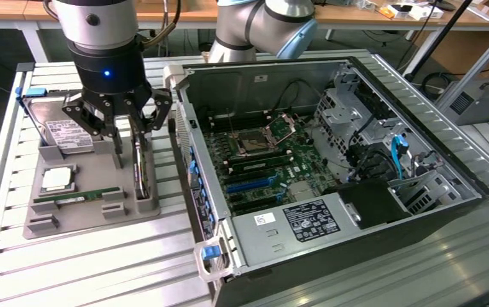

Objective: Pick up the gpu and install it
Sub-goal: 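Pick up the gpu and move the gpu toward the slot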

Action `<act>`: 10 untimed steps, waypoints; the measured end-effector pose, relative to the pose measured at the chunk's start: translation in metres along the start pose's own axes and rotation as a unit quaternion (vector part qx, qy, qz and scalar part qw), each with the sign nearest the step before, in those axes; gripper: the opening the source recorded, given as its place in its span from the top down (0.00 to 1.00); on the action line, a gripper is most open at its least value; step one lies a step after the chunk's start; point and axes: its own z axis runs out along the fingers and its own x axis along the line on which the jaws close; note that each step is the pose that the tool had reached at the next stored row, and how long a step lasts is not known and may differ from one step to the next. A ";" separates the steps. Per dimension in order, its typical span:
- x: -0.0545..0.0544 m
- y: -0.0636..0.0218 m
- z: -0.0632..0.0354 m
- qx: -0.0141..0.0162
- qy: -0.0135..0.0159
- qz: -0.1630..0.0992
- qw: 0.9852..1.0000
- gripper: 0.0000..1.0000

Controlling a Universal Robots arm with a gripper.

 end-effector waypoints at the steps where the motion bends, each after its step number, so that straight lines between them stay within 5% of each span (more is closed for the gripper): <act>1: 0.000 0.0005 0.0010 0.000 0.000 0.000 1.000 0.58; 4: 0.000 0.0011 0.0035 0.000 0.000 0.000 1.000 0.58; 7: -0.001 0.0014 0.0076 -0.010 0.001 0.000 1.000 0.58; 10: -0.001 0.0016 0.0105 -0.011 0.001 0.000 1.000 0.58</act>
